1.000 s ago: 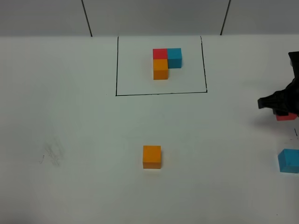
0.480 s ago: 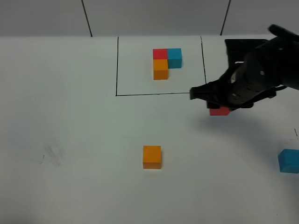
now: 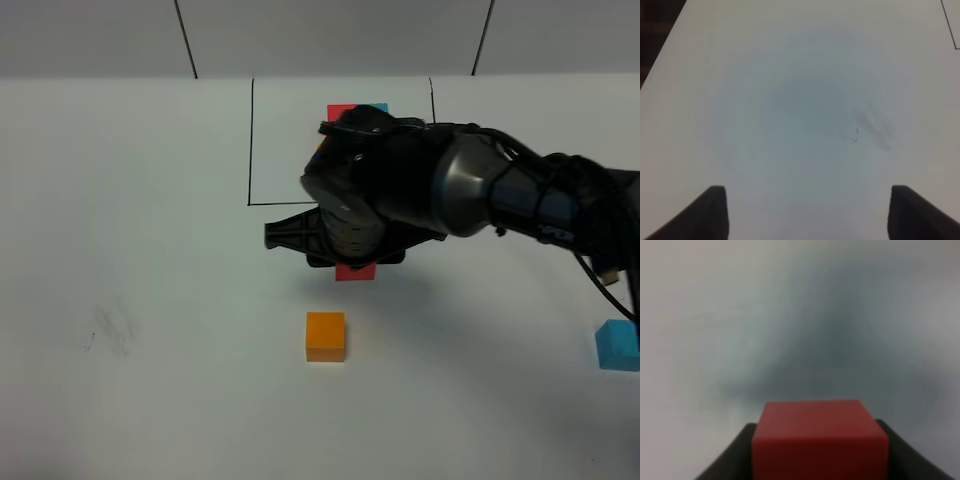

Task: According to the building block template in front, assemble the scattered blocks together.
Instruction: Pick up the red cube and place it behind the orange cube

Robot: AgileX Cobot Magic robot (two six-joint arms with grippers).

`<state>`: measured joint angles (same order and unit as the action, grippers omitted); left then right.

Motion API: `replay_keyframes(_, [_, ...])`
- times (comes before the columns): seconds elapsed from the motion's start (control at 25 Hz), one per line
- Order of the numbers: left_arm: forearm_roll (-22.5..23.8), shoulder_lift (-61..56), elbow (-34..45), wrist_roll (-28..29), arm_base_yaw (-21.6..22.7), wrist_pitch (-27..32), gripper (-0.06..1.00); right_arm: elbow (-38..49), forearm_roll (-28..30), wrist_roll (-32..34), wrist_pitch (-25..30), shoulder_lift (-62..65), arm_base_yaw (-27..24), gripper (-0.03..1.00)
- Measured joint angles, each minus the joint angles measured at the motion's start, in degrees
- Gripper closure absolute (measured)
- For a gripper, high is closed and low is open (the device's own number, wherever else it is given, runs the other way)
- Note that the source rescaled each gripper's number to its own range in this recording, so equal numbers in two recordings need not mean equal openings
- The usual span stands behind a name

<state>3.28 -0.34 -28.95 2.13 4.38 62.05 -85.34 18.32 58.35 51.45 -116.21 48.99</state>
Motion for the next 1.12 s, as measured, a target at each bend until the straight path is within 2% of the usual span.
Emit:
replay_keyframes(0.24, [0.0, 0.0, 0.0, 0.0, 0.0, 0.0, 0.45, -4.6, -1.1, 0.5, 0.3, -4.9, 2.7, 0.68])
replay_keyframes(0.8, [0.3, 0.0, 0.0, 0.0, 0.0, 0.0, 0.45, -4.9, -1.8, 2.8, 1.7, -7.9, 2.7, 0.68])
replay_keyframes(1.12, [0.3, 0.0, 0.0, 0.0, 0.0, 0.0, 0.45, -4.9, -1.7, 4.3, 0.2, -9.8, 2.7, 0.68])
